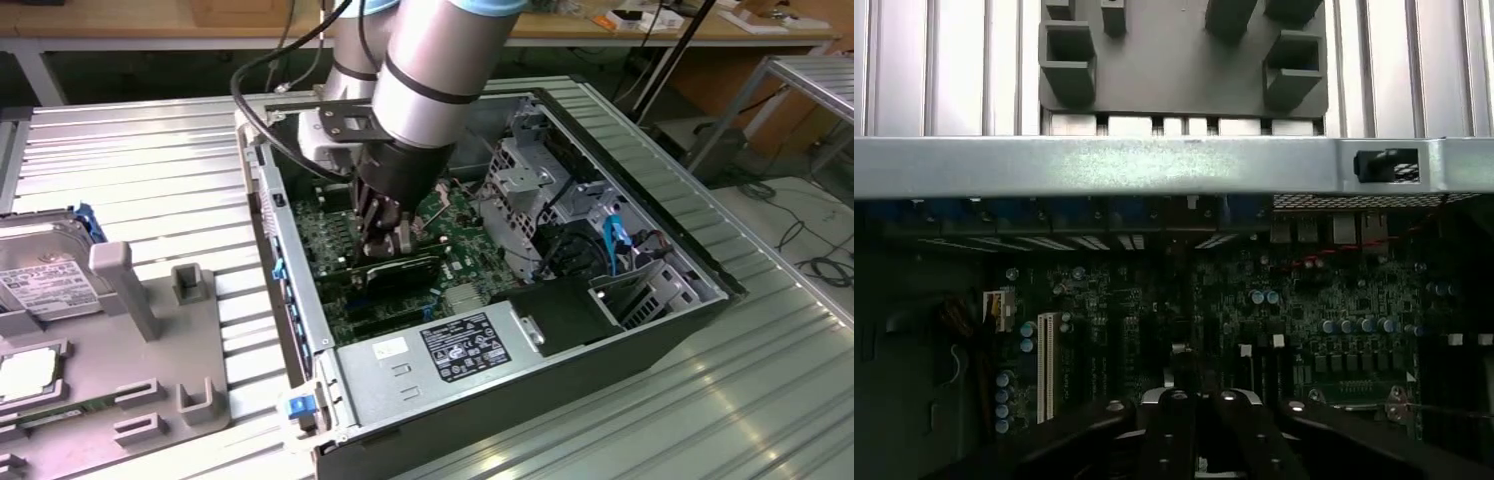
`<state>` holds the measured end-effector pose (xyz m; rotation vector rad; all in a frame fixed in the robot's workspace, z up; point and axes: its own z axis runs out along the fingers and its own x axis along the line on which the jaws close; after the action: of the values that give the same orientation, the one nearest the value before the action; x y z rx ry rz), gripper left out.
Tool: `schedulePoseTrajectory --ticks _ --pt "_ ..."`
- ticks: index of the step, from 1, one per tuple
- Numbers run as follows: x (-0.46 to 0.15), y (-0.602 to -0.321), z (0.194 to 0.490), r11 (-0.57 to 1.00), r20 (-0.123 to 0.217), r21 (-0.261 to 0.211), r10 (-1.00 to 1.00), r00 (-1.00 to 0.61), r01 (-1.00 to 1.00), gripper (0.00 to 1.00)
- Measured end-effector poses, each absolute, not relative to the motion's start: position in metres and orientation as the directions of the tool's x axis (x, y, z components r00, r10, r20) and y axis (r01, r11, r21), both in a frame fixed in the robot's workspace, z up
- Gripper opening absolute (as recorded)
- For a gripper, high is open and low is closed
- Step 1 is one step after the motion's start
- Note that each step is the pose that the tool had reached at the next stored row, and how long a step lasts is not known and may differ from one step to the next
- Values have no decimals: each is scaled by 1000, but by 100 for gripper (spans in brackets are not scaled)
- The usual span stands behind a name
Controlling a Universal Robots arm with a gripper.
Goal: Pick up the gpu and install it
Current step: 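Press down on the gpu until it lock into place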
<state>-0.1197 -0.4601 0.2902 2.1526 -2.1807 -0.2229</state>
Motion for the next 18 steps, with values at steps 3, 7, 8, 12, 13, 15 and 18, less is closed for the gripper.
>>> schedulePoseTrajectory --ticks 3,7,8,12,13,15,18 --pt "-98 -460 286 -8 -52 152 -999 0 -988 11" --pt "-95 -463 284 -25 -53 151 -998 18 -988 11" --pt "-95 -463 283 -29 -54 151 -998 21 -988 11" --pt "-95 -464 276 -41 -54 152 -998 33 -988 11" --pt "-95 -463 274 -45 -54 151 -998 37 -987 11" --pt "-94 -464 267 -52 -53 152 -998 44 -987 11" --pt "-93 -463 268 -52 -53 151 -998 45 -987 11"
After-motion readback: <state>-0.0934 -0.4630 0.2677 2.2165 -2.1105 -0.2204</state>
